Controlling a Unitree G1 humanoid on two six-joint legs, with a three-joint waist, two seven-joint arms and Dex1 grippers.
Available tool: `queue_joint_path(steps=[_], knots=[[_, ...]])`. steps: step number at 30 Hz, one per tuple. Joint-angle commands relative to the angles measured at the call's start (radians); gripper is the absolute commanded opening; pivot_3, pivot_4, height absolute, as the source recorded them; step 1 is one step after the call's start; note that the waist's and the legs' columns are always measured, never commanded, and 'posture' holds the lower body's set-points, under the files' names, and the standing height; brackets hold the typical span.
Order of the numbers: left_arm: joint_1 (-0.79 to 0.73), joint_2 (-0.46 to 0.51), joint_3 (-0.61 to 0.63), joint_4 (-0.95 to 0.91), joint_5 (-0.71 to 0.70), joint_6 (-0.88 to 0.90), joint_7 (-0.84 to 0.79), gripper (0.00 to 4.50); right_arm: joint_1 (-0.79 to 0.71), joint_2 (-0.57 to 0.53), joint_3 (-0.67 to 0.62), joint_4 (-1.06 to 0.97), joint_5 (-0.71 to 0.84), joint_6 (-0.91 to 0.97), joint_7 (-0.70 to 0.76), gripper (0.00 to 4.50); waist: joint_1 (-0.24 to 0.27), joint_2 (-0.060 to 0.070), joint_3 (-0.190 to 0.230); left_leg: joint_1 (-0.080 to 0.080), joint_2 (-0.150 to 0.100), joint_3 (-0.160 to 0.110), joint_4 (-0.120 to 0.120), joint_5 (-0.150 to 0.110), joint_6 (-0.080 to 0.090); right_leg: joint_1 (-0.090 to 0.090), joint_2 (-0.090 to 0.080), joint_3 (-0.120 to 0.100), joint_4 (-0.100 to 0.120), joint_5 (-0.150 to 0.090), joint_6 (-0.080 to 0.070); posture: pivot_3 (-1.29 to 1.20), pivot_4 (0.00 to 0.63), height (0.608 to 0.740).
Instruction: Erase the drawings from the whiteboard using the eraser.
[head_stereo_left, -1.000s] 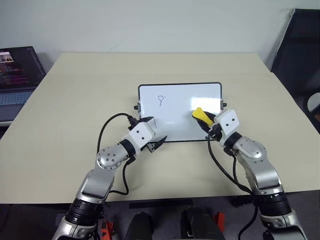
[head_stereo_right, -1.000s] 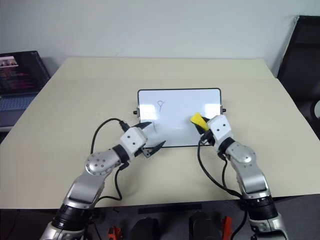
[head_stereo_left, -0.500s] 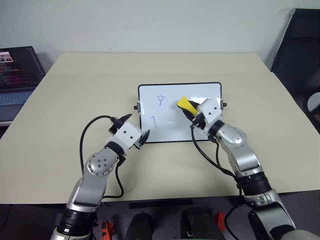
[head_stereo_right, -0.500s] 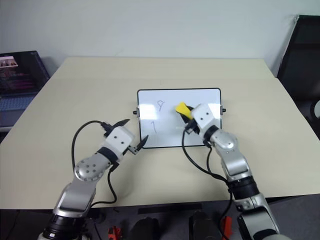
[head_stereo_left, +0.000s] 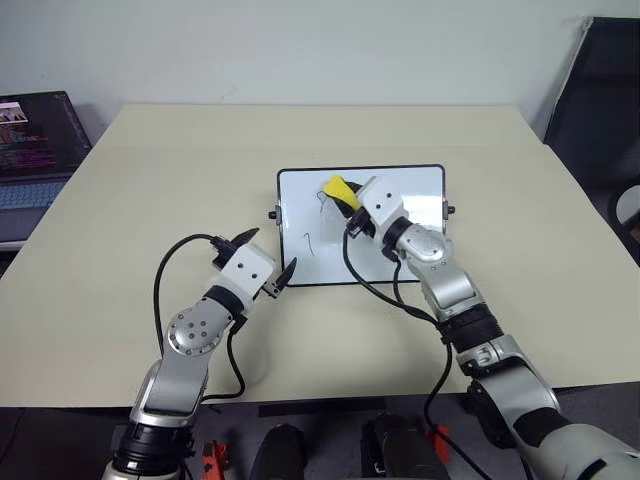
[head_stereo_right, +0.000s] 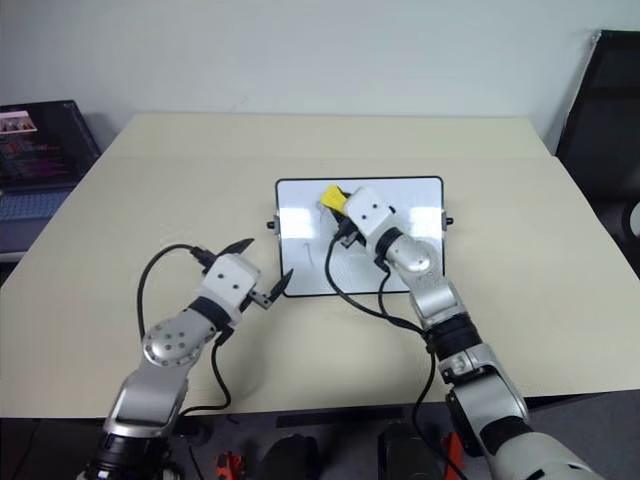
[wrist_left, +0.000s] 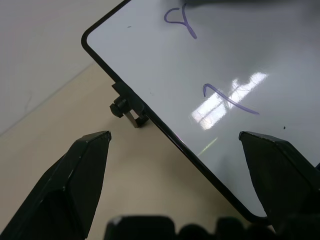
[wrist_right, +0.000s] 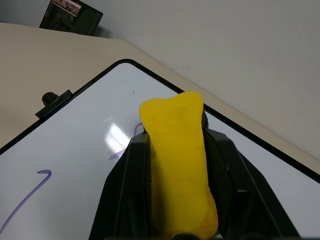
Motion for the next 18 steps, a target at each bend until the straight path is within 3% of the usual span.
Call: queue_joint_path(steps=[1,8,18], knots=[[-0.018,-0.003,-0.015,-0.009,-0.005,-0.029,-0.008,4.5,-0.039,0.012,0.003,0.023,-0.026,-0.029,-0.03,1.18,0.0,0.0,0.0,0.0,0.0,0.0,0.0,0.0,0.0,0.0,0.0,0.0,0.0,0.0,0.0,0.0,0.15,0.74],[-0.042,0.003,-0.015,-0.023,-0.008,-0.006,-0.02,4.5,-0.055,0.019,0.018,0.054,-0.067,0.015,-0.044,1.18,0.0,0.0,0.0,0.0,0.0,0.0,0.0,0.0,0.0,-0.001,0.0,0.0,0.002,0.0,0.0,0.0,0.15,0.74],[-0.06,0.004,-0.01,-0.055,-0.007,0.038,-0.022,4.5,0.074,0.038,0.088,-0.128,-0.043,0.091,0.065,1.18,0.0,0.0,0.0,0.0,0.0,0.0,0.0,0.0,0.0,-0.003,0.0,0.001,0.004,0.0,0.0,0.0,0.15,0.74]])
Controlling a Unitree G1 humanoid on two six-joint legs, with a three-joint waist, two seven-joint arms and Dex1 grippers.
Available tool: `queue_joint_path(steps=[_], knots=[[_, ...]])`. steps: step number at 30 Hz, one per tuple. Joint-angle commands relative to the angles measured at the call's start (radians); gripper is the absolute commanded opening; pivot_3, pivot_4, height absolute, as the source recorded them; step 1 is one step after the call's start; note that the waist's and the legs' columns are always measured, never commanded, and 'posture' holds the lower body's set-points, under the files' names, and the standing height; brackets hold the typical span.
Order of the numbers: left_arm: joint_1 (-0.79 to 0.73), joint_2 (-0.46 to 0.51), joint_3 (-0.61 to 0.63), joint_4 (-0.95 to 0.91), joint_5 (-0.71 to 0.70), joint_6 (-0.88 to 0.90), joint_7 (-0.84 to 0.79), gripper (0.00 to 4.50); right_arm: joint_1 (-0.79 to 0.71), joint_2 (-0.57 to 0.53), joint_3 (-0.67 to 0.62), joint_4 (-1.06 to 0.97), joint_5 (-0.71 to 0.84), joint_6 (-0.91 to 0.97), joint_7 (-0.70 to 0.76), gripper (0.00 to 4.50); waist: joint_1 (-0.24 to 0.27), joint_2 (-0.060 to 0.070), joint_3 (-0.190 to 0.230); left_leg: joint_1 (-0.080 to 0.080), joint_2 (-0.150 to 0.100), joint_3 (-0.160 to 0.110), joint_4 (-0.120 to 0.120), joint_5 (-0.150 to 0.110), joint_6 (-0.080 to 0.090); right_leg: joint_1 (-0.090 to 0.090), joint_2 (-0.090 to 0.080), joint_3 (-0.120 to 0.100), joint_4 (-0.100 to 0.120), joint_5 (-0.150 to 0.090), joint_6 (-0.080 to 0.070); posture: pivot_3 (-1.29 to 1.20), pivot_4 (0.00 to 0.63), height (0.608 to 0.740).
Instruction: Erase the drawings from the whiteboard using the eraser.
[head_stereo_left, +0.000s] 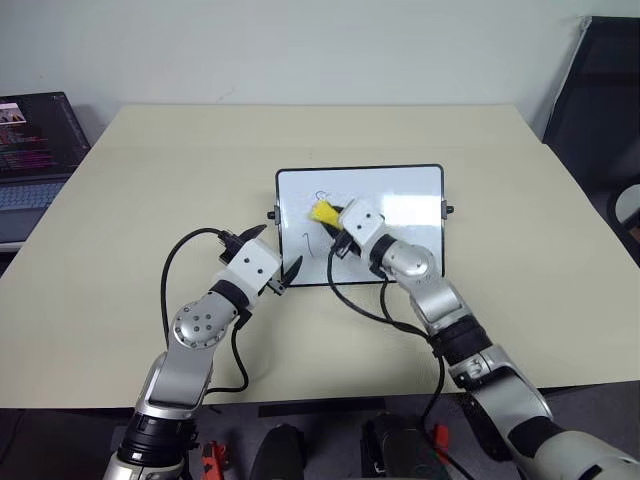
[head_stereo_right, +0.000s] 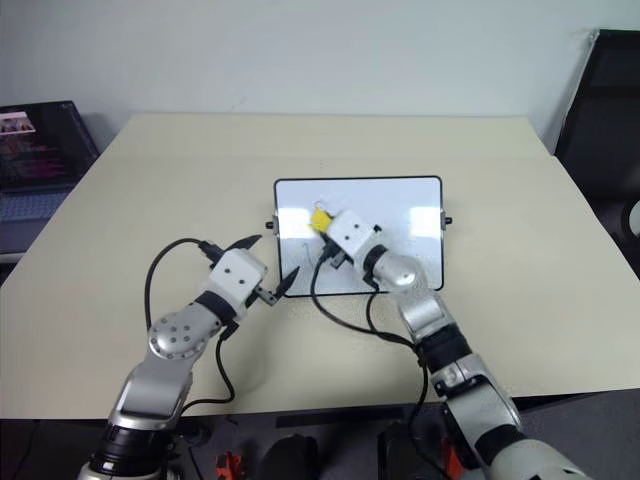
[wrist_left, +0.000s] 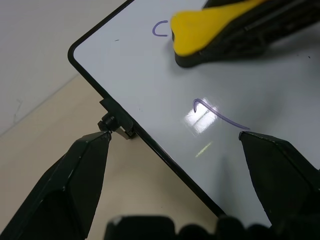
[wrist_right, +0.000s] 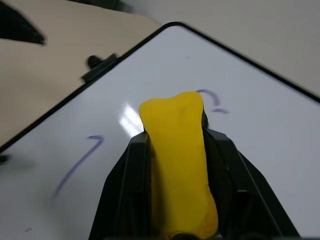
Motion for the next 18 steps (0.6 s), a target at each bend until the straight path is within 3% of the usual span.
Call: queue_joint_path(steps=[1,11,18], knots=[[-0.018,0.005,0.01,-0.055,-0.004,0.008,0.0,4.5,-0.007,-0.002,0.006,-0.061,0.003,0.008,0.025,1.18,0.0,0.0,0.0,0.0,0.0,0.0,0.0,0.0,0.0,0.0,0.0,0.0,0.0,0.0,0.0,0.0,0.15,0.74],[-0.027,0.004,0.002,-0.072,-0.003,0.035,-0.003,4.5,-0.259,-0.038,-0.083,0.266,-0.032,-0.101,-0.148,1.18,-0.001,0.0,0.0,0.0,-0.001,0.002,0.003,0.0,0.0,0.0,0.001,0.0,0.001,0.0,0.0,0.0,0.15,0.74],[-0.03,0.007,0.002,-0.071,-0.003,0.036,-0.007,4.5,-0.226,-0.015,-0.073,0.257,-0.025,-0.138,-0.132,1.18,-0.001,0.0,0.0,0.0,0.0,0.002,0.002,0.0,0.0,0.0,0.0,0.0,0.001,0.0,0.0,0.0,0.15,0.74]])
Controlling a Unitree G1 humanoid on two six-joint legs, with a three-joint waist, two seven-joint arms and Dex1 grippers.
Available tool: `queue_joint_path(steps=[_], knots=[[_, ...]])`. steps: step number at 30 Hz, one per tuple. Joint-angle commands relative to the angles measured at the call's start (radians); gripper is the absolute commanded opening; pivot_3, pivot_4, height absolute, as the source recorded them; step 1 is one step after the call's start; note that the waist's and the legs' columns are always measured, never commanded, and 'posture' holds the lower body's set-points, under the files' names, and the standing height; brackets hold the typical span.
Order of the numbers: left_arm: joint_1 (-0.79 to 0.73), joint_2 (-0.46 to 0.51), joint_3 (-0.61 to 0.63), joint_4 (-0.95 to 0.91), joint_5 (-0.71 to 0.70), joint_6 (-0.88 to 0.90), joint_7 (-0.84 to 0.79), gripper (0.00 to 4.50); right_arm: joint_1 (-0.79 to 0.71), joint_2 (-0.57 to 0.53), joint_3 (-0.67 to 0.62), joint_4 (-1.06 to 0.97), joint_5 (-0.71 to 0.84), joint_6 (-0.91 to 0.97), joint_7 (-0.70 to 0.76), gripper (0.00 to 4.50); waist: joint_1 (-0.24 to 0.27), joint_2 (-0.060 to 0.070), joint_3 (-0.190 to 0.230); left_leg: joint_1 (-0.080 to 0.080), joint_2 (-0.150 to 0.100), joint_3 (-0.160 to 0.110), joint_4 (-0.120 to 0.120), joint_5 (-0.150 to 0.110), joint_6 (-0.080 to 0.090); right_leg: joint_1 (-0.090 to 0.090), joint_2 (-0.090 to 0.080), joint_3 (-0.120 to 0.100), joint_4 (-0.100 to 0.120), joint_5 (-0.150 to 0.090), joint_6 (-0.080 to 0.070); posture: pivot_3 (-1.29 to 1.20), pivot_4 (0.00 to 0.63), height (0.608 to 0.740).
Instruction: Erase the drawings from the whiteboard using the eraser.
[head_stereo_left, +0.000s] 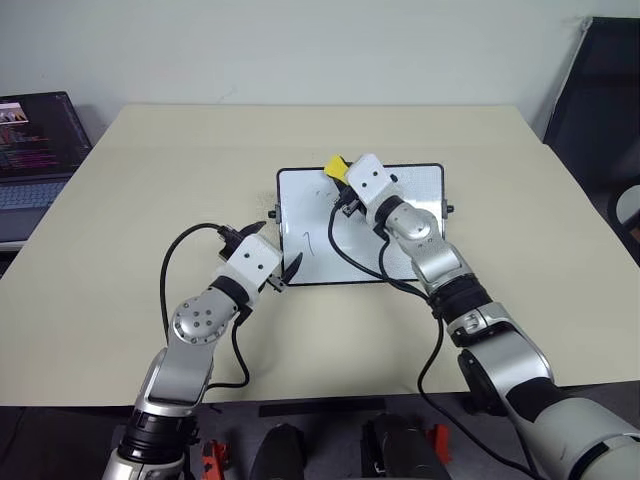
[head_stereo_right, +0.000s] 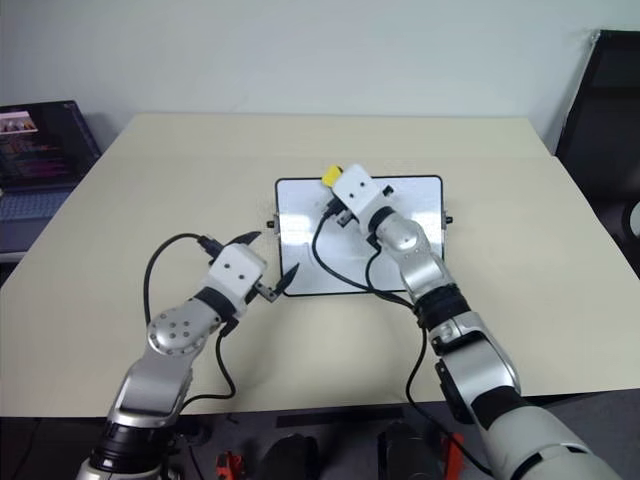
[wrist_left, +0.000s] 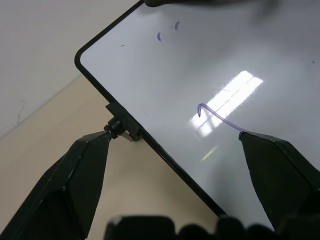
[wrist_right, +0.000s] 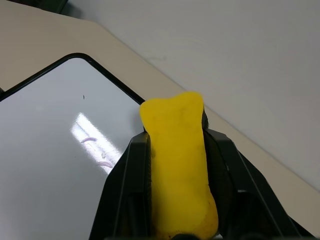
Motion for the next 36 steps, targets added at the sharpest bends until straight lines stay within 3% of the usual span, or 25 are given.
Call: queue_joint_path(steps=[1,11,22,36], knots=[[-0.014,0.006,0.002,-0.05,-0.003,-0.004,-0.004,4.5,0.061,0.017,0.017,-0.07,0.006,-0.01,0.033,1.18,0.0,0.0,0.0,0.0,0.0,0.0,0.0,0.0,0.0,0.0,0.0,0.0,0.0,0.0,0.0,0.0,0.15,0.74],[-0.019,0.004,-0.004,-0.048,-0.001,-0.009,-0.004,4.5,0.173,0.066,0.076,-0.239,0.015,0.057,0.139,1.18,-0.001,0.0,0.0,0.0,0.0,-0.001,0.001,0.0,0.0,0.0,0.0,0.0,0.001,0.0,0.0,0.0,0.15,0.74],[-0.011,0.012,-0.009,-0.054,0.005,-0.018,-0.008,4.5,-0.009,0.036,0.024,-0.009,-0.026,-0.007,0.015,1.18,-0.001,0.0,0.0,0.0,0.0,0.0,0.0,0.0,0.0,0.0,0.0,0.0,0.0,0.0,0.0,0.0,0.15,0.74],[-0.008,0.013,-0.011,-0.045,0.004,-0.025,-0.01,4.5,0.18,0.042,0.095,-0.229,-0.023,0.082,0.128,1.18,0.0,0.0,0.0,0.0,0.0,-0.001,0.001,0.0,0.0,0.0,0.0,0.0,0.001,0.0,0.0,0.0,0.15,0.74]])
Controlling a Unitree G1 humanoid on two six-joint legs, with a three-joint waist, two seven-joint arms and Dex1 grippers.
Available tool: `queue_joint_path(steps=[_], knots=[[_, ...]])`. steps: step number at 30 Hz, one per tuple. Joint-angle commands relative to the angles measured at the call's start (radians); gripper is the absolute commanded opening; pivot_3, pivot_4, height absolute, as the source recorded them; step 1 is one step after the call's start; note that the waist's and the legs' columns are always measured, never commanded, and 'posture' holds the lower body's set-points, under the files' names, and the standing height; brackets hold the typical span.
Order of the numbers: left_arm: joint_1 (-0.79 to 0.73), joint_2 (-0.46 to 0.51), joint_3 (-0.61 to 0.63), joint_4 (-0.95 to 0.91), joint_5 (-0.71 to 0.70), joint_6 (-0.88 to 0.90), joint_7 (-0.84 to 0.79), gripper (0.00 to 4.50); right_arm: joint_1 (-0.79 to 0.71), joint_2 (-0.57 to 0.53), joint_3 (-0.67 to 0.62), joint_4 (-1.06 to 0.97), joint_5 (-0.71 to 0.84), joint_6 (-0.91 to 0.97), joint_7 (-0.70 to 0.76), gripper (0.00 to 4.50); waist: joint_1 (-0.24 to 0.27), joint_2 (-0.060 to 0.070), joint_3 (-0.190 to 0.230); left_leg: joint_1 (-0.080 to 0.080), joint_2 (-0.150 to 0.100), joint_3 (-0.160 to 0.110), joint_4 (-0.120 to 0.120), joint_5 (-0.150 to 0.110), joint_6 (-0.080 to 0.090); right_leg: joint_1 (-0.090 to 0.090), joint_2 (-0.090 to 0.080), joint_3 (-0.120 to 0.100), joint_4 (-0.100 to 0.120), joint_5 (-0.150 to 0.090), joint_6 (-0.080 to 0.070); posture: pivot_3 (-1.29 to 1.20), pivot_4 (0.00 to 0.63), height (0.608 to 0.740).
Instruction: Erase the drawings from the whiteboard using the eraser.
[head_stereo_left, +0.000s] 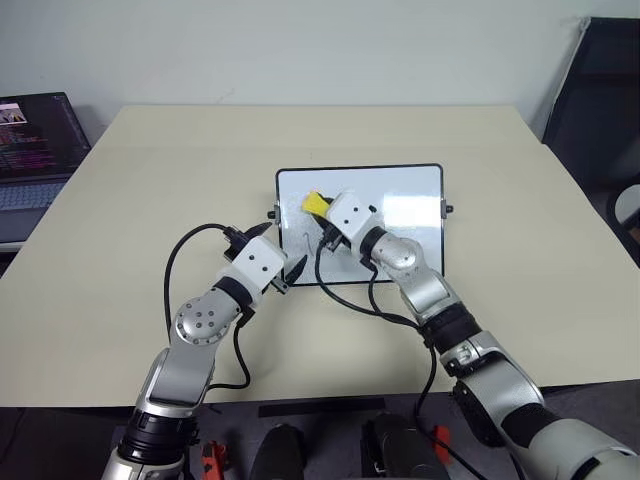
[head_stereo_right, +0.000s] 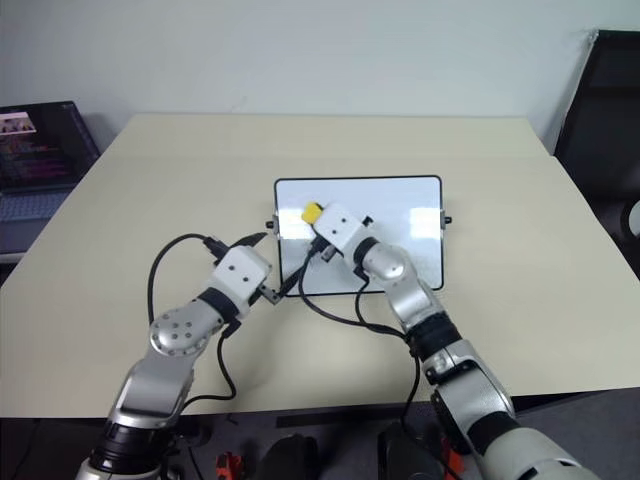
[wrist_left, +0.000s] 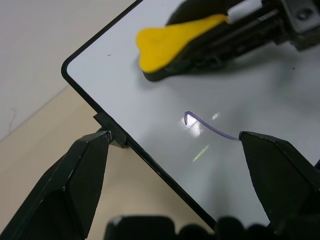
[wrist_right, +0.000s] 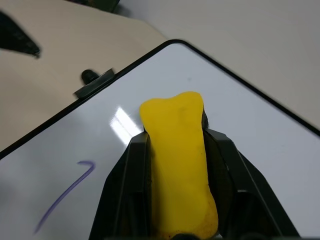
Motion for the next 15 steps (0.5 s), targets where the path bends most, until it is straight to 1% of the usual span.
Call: queue_joint_path(steps=[1,7,11,15], knots=[[-0.01,0.005,0.008,-0.035,0.002,-0.017,0.005,4.5,0.003,-0.005,0.008,-0.05,-0.002,0.028,0.033,1.18,0.0,0.0,0.0,0.0,0.0,0.0,0.0,0.0,0.0,0.0,0.0,0.0,0.0,0.0,0.0,0.0,0.15,0.74],[-0.01,0.004,0.009,-0.027,0.003,-0.02,0.008,4.5,-0.098,-0.007,-0.023,0.082,-0.003,-0.006,-0.002,1.18,-0.001,0.0,0.0,0.0,0.0,0.001,0.001,0.0,0.0,0.0,0.001,0.0,0.0,0.0,0.0,0.0,0.15,0.74],[-0.014,0.005,0.013,-0.022,0.003,-0.023,0.01,4.5,-0.194,-0.021,-0.065,0.201,0.01,-0.052,-0.05,1.18,-0.001,0.0,0.0,0.0,0.0,0.0,0.003,0.0,0.0,0.001,0.001,-0.001,0.0,0.0,0.0,0.0,0.15,0.74],[-0.02,0.003,0.013,-0.013,0.003,-0.025,0.013,4.5,-0.183,-0.023,-0.074,0.215,0.025,-0.075,-0.036,1.18,0.001,0.0,0.0,0.0,0.0,0.0,0.003,0.0,0.0,0.001,0.001,-0.001,0.0,0.001,-0.001,0.0,0.15,0.74]])
